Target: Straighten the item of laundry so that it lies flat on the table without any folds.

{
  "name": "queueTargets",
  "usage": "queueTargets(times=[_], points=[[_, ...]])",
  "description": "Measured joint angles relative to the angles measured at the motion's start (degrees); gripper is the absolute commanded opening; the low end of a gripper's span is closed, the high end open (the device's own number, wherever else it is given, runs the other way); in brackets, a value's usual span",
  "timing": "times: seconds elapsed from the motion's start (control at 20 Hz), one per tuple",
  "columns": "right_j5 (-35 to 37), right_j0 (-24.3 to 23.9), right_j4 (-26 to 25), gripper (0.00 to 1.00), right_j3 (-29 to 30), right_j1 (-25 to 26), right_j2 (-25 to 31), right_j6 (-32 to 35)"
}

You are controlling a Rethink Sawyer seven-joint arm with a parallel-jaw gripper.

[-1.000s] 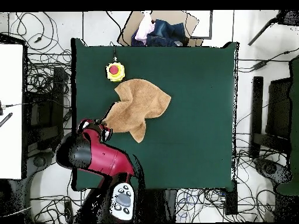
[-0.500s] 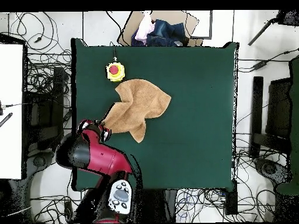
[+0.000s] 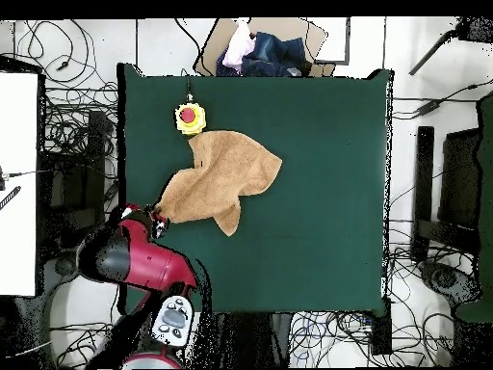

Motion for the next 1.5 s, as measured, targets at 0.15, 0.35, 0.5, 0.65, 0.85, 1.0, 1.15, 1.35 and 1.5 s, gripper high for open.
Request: queueTargets(times=[0.15,0.35,0.5,0.65,0.85,1.0,1.15,1.35,1.5], points=[[0.01,2.23,2.05,1.0,-0.55,1.01,-0.43,0.0],[0.01,3.57,3.35,1.0,-0.99,1.67,-0.8,0.0],[0.01,4.2,4.13,1.0,-1.22,1.84,-0.91,0.0],[0.01,4.16,4.24,1.0,-1.25,1.82,-1.21,0.0],[0.01,3.9,4.25,1.0,-1.25,1.78,-1.33,0.0],[0.01,3.21,4.24,1.0,-1.18,1.45,-1.32,0.0],[0.02,1.11,3.11,1.0,-0.68,0.21,-1.1,0.0],[0.02,-5.5,-1.94,1.0,0.92,-3.54,-0.22,0.0],[0.02,-12.2,-6.52,1.0,2.45,-7.16,0.33,0.0]])
